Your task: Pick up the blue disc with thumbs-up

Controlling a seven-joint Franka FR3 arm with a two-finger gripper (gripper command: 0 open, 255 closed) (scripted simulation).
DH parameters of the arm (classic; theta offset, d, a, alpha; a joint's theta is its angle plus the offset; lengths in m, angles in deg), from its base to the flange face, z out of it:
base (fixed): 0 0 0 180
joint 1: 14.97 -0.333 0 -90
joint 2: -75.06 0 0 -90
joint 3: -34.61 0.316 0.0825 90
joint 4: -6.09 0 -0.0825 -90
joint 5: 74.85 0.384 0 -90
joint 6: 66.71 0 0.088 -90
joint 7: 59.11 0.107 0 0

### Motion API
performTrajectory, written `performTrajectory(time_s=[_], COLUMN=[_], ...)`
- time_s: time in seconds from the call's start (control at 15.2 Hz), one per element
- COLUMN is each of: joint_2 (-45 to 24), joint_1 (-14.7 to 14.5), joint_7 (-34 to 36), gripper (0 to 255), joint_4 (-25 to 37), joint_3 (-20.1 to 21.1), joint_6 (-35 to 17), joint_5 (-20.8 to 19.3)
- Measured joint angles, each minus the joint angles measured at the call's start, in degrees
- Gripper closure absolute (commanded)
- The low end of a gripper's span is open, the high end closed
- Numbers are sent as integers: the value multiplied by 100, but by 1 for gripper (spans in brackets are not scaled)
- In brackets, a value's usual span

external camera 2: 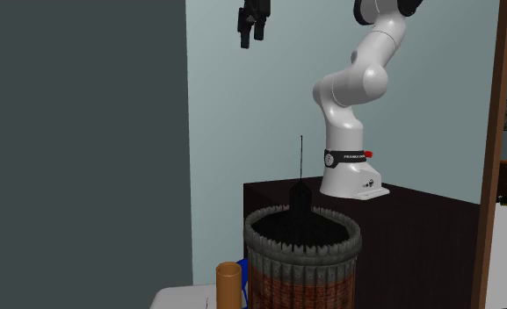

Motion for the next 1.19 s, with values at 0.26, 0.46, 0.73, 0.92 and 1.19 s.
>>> performTrajectory(time_s=[0.26,0.46,0.73,0.92,1.19], joint_2=[-145,-281,-670,-1068,-1737], joint_1=[-29,-78,-176,-242,-296], joint_7=[170,400,768,1034,1321], gripper=[0,0,0,0,0], joint_4=[-224,-623,-980,-1146,-1349], joint_3=[90,217,461,645,852], joint_6=[-334,-828,-1535,-2074,-2926], joint_5=[111,267,509,674,834])
